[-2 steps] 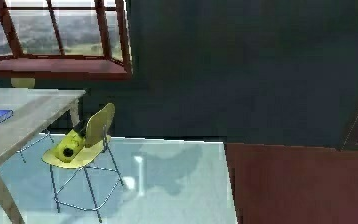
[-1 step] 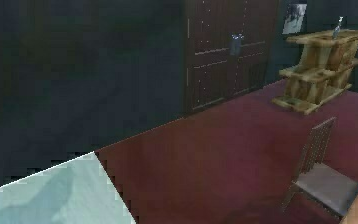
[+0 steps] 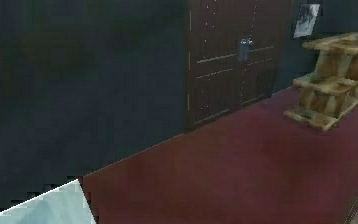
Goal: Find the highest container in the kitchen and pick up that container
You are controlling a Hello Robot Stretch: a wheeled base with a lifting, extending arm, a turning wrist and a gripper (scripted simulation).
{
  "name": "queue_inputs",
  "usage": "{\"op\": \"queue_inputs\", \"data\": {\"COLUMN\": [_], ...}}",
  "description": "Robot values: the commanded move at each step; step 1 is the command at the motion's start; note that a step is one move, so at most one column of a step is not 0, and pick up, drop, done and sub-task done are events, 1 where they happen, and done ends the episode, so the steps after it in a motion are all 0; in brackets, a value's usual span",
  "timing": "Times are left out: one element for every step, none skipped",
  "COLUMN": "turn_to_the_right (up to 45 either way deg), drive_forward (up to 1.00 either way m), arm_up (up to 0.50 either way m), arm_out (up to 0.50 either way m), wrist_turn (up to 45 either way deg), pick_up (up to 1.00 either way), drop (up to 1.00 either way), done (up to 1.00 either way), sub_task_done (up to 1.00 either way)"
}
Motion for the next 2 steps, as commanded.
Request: {"op": "queue_inputs", "data": {"turn_to_the_right": [18.0, 0.0], "drive_forward": [0.0, 0.95], "arm_up": [0.0, 0.0], "arm_out": [0.0, 0.0], "wrist_turn": [0.0, 0.0], "pick_up": [0.0, 0.0], "drop": [0.0, 0.0], "done": [0.0, 0.0], "sub_task_done": [0.0, 0.0]}}
